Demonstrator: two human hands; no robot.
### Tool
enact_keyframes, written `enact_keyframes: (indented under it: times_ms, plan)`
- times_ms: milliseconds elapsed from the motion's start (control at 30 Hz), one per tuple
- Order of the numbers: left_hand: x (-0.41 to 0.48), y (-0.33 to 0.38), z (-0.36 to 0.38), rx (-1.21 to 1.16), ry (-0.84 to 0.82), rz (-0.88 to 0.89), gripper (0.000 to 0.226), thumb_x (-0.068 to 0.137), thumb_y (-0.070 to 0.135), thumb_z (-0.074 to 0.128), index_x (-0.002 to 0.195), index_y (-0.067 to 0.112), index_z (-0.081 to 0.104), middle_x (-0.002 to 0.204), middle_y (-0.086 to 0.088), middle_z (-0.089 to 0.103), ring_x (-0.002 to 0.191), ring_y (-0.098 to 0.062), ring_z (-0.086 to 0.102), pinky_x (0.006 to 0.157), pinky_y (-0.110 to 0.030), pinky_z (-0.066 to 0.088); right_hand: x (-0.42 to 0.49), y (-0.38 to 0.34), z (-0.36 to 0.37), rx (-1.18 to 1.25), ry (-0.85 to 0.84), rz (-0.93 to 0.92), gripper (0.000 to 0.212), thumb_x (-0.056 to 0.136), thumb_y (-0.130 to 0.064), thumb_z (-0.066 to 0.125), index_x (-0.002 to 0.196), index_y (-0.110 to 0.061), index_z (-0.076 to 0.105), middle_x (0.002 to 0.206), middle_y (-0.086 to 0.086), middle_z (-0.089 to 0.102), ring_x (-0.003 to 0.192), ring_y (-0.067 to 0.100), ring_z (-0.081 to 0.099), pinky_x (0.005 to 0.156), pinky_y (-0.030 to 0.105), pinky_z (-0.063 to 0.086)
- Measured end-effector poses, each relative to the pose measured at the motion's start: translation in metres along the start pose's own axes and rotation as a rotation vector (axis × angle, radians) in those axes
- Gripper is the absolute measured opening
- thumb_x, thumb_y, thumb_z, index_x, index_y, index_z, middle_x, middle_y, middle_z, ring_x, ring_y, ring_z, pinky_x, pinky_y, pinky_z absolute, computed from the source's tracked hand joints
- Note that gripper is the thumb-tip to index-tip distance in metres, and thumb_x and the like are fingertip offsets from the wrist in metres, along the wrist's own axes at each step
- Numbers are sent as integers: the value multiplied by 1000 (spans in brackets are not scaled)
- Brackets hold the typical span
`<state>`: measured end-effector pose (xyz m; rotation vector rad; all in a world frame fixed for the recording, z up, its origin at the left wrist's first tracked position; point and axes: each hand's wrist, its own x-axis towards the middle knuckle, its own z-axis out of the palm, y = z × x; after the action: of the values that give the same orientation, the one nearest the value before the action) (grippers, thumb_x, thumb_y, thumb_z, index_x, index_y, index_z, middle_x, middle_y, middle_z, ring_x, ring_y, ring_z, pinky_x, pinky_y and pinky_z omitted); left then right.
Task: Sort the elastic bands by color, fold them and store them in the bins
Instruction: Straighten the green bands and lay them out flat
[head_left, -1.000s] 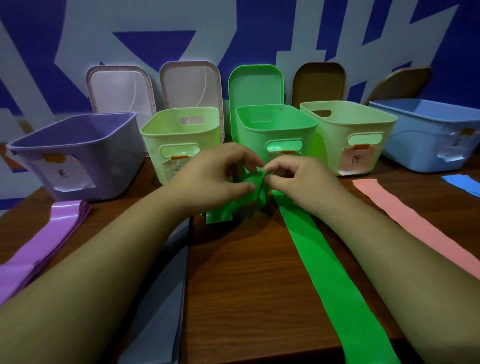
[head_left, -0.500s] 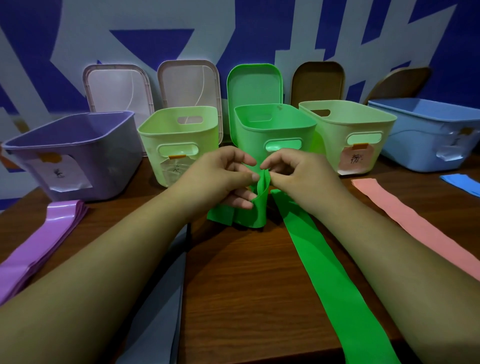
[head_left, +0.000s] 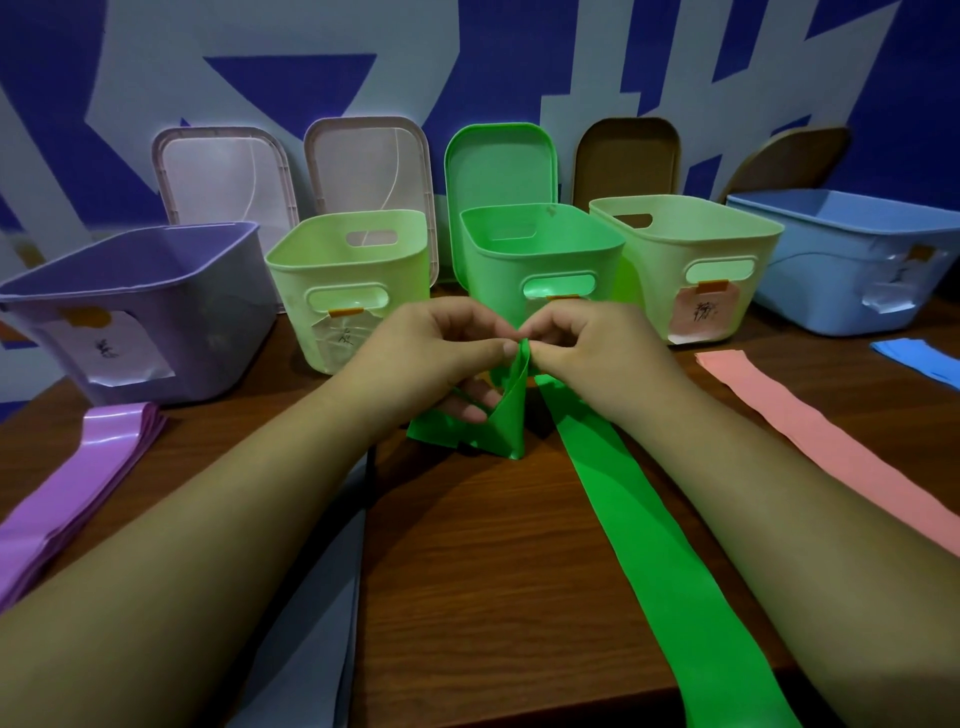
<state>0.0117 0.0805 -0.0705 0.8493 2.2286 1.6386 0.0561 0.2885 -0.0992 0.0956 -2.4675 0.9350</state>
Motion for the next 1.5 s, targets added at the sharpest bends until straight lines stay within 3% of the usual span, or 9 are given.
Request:
enact_keyframes:
  times_ms: [133, 333, 467, 600, 833, 1000, 1200, 1400, 1500]
  plan:
    - [-1, 1, 2, 44, 12, -3, 17, 92, 14, 79, 109, 11, 75, 90, -5, 77, 69, -23, 74, 56, -33, 64, 0, -1, -1, -18, -5, -3, 12, 95, -28, 78, 104, -34, 81, 87, -15, 74, 83, 0, 68, 73, 27, 57]
    - [4, -3, 1, 171, 133, -4, 10, 96, 8, 74, 105, 13, 74, 103, -12, 73, 63, -16, 72, 50, -31, 61, -2, -2, -1, -3, -28, 10, 13, 96, -27, 78, 104, -35, 84, 88, -18, 77, 84, -3, 70, 80, 29, 60]
    - [7, -10, 1, 413, 254, 94, 14, 96, 8, 70, 100, 21, 74, 91, 4, 72, 56, -14, 72, 47, -30, 60, -3, -5, -2, -26, -44, 9, 18, 97, -27, 77, 111, -36, 84, 100, -17, 80, 93, -4, 69, 90, 27, 59]
    - [9, -13, -8, 691, 306, 251, 18, 93, 12, 70, 101, 27, 74, 95, 11, 71, 77, -8, 68, 61, -18, 54, -5, -6, -3, -32, -40, -26, 22, 98, -25, 75, 114, -37, 83, 107, -15, 80, 97, -3, 69, 90, 24, 57]
    - [12, -9, -37, 882, 550, 409, 21, 98, 14, 62, 118, 14, 68, 116, -6, 63, 99, -25, 60, 84, -44, 54, -5, 3, -4, -264, -202, -21, 13, 96, -37, 73, 107, -37, 79, 92, -16, 72, 85, 4, 65, 72, 30, 52]
    - [7, -2, -41, 870, 681, 527, 21, 101, 16, 61, 121, 11, 63, 119, -8, 59, 97, -25, 61, 79, -49, 58, -5, 0, -8, -273, -152, 42, 34, 102, -32, 65, 135, -40, 69, 93, -15, 69, 81, 5, 64, 72, 34, 57]
    - [5, 2, -35, 809, 595, 623, 17, 100, 18, 62, 115, 14, 64, 109, -2, 60, 90, -16, 60, 78, -42, 58, -3, 1, -7, -143, -86, 90, 63, 106, -39, 62, 164, -33, 38, 110, -18, 64, 79, 3, 59, 65, 29, 45]
    - [3, -1, -25, 953, 10, 602, 22, 97, 32, 63, 116, 24, 70, 100, 7, 68, 88, -11, 65, 77, -39, 57, -5, -2, -8, -118, -89, 105, 65, 106, -34, 61, 165, -33, 34, 92, -6, 67, 78, 6, 62, 66, 27, 46]
    - [5, -7, -24, 971, -18, 562, 22, 100, 34, 64, 119, 26, 72, 100, 9, 71, 88, -9, 67, 77, -37, 58, -7, -4, -8, -94, -92, 85, 66, 106, -40, 61, 165, -41, 31, 87, -7, 71, 78, 1, 64, 70, 23, 47]
